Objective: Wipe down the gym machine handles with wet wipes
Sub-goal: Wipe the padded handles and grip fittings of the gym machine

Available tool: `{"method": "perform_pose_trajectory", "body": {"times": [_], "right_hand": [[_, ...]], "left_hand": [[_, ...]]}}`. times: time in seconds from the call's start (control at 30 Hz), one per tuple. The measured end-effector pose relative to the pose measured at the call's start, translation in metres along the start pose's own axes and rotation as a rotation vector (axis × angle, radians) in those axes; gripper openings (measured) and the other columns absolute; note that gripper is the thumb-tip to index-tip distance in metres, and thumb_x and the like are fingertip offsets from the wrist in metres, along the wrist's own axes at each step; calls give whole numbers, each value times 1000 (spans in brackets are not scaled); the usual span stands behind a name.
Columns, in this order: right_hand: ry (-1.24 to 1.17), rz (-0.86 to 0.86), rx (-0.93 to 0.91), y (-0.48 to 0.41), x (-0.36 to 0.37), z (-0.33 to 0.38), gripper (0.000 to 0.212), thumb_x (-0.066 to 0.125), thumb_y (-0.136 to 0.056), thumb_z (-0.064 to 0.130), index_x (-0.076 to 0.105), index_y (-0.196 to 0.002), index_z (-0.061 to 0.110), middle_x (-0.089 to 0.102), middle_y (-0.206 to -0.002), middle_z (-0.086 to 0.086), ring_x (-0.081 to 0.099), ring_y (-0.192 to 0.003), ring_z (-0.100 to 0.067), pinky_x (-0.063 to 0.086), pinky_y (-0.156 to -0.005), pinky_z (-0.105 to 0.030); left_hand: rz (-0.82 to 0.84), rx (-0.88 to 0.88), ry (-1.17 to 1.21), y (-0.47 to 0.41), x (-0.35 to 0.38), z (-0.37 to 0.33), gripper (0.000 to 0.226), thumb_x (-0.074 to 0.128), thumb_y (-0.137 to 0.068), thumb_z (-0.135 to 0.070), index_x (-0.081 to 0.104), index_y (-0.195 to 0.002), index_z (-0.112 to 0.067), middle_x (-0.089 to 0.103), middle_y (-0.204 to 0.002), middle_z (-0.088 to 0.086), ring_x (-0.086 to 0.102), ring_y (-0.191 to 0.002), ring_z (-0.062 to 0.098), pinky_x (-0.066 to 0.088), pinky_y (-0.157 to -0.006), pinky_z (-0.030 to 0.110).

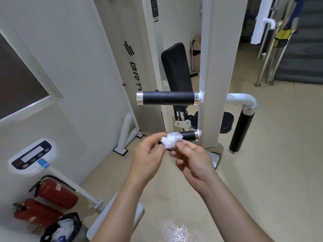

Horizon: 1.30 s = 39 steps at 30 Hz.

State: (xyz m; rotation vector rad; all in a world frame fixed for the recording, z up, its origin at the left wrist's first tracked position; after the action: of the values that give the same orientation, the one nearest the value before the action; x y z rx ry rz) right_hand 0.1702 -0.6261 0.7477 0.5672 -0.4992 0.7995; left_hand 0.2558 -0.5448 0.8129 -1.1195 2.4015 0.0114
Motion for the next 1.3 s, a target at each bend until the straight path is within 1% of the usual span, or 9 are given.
{"method": "perform_pose_trajectory", "body": {"times": [0.17, 0.3, 0.47, 0.57, 0.67, 0.8, 0.97, 1.13, 1.3], "right_hand": [[355, 4, -249, 31, 10, 54, 15, 64, -88, 16, 71, -76, 10, 63, -59, -1, 47, -54, -10, 37, -55, -20], [506, 55, -376, 59, 26, 79, 26, 64, -88, 23, 65, -63, 20, 56, -55, 0, 45, -56, -11, 38, -57, -21], [209, 134, -280, 76, 34, 90, 23, 50, -95, 27, 66, -97, 9, 73, -96, -7, 66, -82, -14, 46, -54, -20], [-35, 101, -225, 82, 33, 94, 27, 48, -97, 23, 62, -103, 1, 74, -97, -11, 69, -75, -15, 47, -46, -17], [-135, -1, -265, 86, 21, 108, 20, 51, -96, 21, 63, -89, 7, 73, -78, -6, 64, -59, -9, 44, -41, -14], [-14, -81, -387, 90, 15, 135, 25, 54, -95, 19, 60, -71, 14, 66, -63, 1, 60, -55, -7, 47, -46, -16], [281, 99, -437, 90, 48, 141, 14, 59, -89, 26, 62, -83, 14, 61, -75, -1, 60, -67, -9, 53, -55, -24], [415, 298, -392, 91, 72, 136, 8, 62, -86, 25, 63, -84, 18, 60, -79, -2, 58, -71, -11, 50, -56, -24], [492, 201, -528, 85, 70, 152, 11, 60, -91, 13, 64, -81, 12, 61, -73, -10, 58, -69, -18, 50, -55, -25]], "left_hand": [[136, 33, 414, 32, 9, -37, 32, 70, -84, -15, 65, -116, -18, 72, -101, 4, 67, -94, 18, 55, -81, 26], [-49, -56, 600, 39, -8, -41, 15, 64, -81, -23, 67, -90, -10, 69, -81, 3, 63, -73, 15, 54, -66, 26], [-158, -165, 1030, 51, -17, -37, 10, 52, -92, -13, 59, -85, -12, 64, -70, 6, 67, -70, 15, 56, -67, 24], [-135, -142, 1049, 56, -20, -44, 8, 54, -88, -10, 60, -83, -13, 63, -67, 7, 60, -56, 14, 54, -56, 19], [-73, -120, 928, 58, -29, -40, 11, 59, -86, -7, 67, -81, -13, 57, -65, 6, 49, -50, 11, 44, -47, 16], [328, -65, 451, 70, -18, -43, 16, 68, -79, -11, 72, -92, -20, 66, -71, 10, 61, -63, 16, 48, -61, 22], [330, 106, -616, 67, -25, -38, 42, 66, -82, -34, 55, -117, -52, 59, -120, -28, 51, -115, -4, 42, -98, 22], [206, 134, 251, 45, -18, -86, 45, 68, -75, -50, 58, -118, -42, 66, -117, -14, 59, -113, 6, 51, -90, 26], [109, 96, 506, 31, -12, -108, 21, 69, -76, -27, 68, -87, -9, 71, -76, 3, 63, -68, 12, 48, -60, 20]]}}
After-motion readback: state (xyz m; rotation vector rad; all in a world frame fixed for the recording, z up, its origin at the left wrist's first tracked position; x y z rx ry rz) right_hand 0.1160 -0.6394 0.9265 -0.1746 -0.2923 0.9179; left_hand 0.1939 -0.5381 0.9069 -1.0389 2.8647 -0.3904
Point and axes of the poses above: each hand's wrist, its own y-axis away from the middle knuckle, its own x-axis out of the palm, z = x × y, the point moved 10 cm from there along -y, towards the middle knuckle
